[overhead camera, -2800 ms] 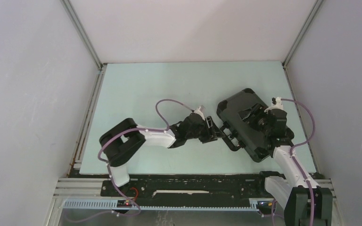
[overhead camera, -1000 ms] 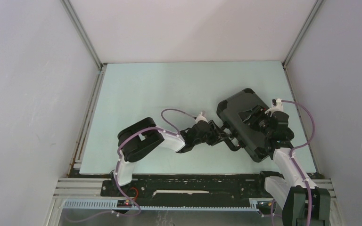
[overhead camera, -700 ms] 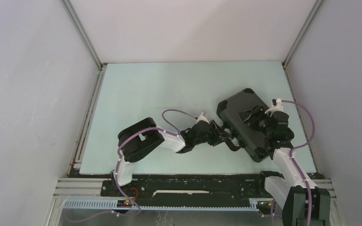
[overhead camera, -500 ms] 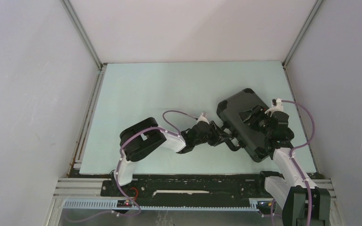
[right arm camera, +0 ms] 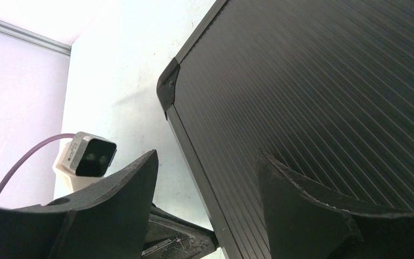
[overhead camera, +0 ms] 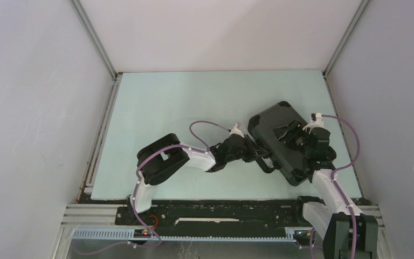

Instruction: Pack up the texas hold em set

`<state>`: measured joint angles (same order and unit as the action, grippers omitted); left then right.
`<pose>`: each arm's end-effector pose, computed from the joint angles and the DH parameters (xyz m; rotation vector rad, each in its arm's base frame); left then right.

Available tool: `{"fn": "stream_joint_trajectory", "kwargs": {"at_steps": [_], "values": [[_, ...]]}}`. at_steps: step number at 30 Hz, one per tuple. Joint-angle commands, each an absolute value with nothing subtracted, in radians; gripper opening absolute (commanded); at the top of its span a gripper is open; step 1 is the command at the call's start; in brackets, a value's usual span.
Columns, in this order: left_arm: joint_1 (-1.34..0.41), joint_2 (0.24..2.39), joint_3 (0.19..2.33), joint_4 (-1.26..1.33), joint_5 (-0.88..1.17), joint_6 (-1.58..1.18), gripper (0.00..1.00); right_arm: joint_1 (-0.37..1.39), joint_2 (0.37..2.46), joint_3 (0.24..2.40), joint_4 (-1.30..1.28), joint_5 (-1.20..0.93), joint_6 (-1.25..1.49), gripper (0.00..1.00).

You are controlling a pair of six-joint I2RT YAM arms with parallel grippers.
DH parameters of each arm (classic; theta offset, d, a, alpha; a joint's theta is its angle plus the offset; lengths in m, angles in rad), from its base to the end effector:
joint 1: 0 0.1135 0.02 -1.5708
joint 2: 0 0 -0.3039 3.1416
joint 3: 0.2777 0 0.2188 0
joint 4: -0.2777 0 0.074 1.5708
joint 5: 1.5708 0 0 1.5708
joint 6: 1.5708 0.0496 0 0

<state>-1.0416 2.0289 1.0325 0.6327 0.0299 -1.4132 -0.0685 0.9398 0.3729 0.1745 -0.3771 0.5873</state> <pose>0.2181 -0.3759 0.1980 -0.4063 2.2913 -1.5222 0.1623 0.0072 0.2505 0.3998 1.9615 0.7067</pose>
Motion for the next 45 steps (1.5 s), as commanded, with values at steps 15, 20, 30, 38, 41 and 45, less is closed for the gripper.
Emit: {"fn": "stream_joint_trajectory", "kwargs": {"at_steps": [15,20,30,38,41,45], "values": [[-1.026,2.046,1.159,0.591,0.039,-1.314,0.23,-0.052,0.978,0.324,-0.009,-0.387,0.567,0.76],[-1.029,1.944,1.116,0.519,-0.024,-1.171,0.44,-0.052,0.981,0.325,-0.009,-0.386,0.567,0.76],[-1.031,1.917,1.032,0.573,-0.028,-1.227,0.61,-0.043,0.986,0.329,-0.008,-0.381,0.565,0.76],[-1.056,1.911,0.917,0.621,-0.045,-1.329,0.77,-0.042,0.989,0.328,-0.009,-0.385,0.564,0.76],[-1.061,1.946,0.924,0.649,-0.028,-1.345,0.69,-0.040,0.991,0.330,-0.009,-0.386,0.564,0.76],[-1.062,1.973,0.944,0.671,-0.026,-1.353,0.54,-0.037,0.991,0.331,-0.010,-0.382,0.564,0.76]]}}
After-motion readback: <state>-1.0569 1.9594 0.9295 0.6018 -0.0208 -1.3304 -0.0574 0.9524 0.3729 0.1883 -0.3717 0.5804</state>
